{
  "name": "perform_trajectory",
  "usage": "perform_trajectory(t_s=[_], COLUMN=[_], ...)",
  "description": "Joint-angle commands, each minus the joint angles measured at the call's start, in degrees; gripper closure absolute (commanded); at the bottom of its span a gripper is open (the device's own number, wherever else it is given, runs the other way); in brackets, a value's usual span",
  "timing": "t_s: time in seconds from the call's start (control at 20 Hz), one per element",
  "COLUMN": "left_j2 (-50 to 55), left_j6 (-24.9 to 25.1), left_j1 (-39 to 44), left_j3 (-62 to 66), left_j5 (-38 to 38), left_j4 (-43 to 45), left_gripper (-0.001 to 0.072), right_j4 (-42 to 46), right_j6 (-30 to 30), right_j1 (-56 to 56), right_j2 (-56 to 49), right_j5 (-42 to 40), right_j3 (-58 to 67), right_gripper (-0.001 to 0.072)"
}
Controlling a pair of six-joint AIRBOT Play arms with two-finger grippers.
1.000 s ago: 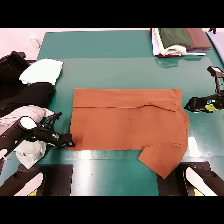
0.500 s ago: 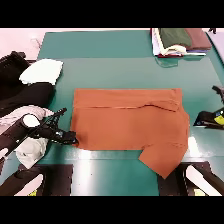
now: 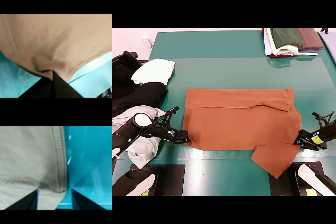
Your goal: Fold the shirts.
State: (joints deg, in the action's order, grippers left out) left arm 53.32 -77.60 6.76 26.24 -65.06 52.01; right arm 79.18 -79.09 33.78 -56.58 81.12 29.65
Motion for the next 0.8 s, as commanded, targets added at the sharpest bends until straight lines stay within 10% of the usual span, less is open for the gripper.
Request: perform_trajectory(t_s=[0.0, 0.15, 0.75], left_j2=[0.0, 0.0, 5.3], left_j6=[0.0, 0.0, -4.5], left_j1=[0.0, 0.0, -0.2], left_j3=[0.1, 1.0, 23.0], left_j5=[0.1, -0.1, 10.5], left_j4=[0.0, 0.1, 11.1], left_gripper=[0.0685, 0.0685, 0.0685], right_j4=[-2.1, -3.2, -3.0], right_j6=[2.3, 4.4, 0.4], right_j1=[0.2, 0.2, -18.3], right_j2=[-0.1, 0.4, -4.4], right_j5=[-3.6, -2.1, -3.7], right_j3=[-3.0, 0.1, 29.4], right_gripper=[0.0365, 0.0694, 0.0696])
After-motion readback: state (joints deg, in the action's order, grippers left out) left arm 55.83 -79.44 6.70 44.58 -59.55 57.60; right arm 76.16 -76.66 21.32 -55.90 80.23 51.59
